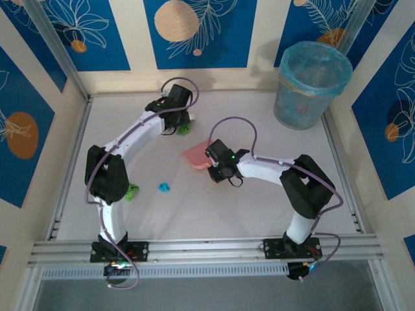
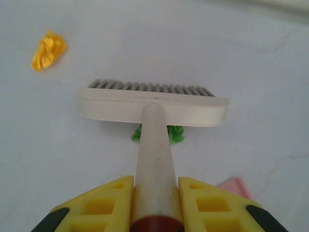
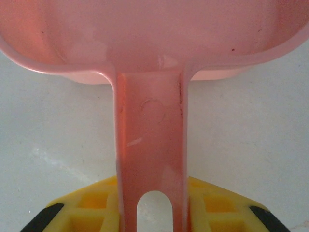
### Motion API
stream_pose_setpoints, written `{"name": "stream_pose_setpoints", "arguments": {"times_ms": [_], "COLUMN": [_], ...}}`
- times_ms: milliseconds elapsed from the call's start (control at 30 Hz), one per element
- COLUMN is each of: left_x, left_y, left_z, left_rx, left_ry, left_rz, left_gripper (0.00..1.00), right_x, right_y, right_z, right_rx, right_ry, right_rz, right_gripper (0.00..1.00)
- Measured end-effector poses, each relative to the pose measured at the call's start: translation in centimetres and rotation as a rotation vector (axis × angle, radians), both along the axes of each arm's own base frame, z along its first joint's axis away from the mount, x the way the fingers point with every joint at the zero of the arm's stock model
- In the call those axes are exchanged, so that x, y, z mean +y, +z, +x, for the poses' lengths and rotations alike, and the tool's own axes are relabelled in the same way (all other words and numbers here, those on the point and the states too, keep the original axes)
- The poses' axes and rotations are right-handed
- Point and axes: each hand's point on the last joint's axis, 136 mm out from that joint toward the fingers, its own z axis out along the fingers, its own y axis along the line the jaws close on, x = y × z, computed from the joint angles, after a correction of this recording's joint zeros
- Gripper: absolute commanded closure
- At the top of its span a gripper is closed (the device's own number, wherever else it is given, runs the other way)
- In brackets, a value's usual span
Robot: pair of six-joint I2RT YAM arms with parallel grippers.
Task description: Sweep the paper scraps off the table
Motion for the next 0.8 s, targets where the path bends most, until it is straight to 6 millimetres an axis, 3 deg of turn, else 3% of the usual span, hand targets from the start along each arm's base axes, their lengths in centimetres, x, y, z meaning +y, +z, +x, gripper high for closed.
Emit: {"name": "stream_pose_setpoints", "arguments": {"times_ms": [233,333,800], "left_x": [-1.4,-1.4,-2.8], "left_y": [-1.0,-1.7,-1.5], "left_z": [-1.4,-3.1,-10.4], "left_rx": [0.059,0.081,0.120], "left_ry": [-0.068,-0.094,-0.153], "left_rz": [-0.069,-0.111,-0.437], "left_gripper": [1.00,1.00,1.00], "right_x": [0.4,0.5,0.5], "right_y": [-0.5,-0.7,-1.0], "right_z": [0.1,0.4,0.8], "right_rx": [0.008,0.005,0.000], "right_ry": [0.006,0.003,-0.005], "right_rz": [-0.009,-0.016,-0.031], "right_gripper": [1.00,1.00,1.00]}}
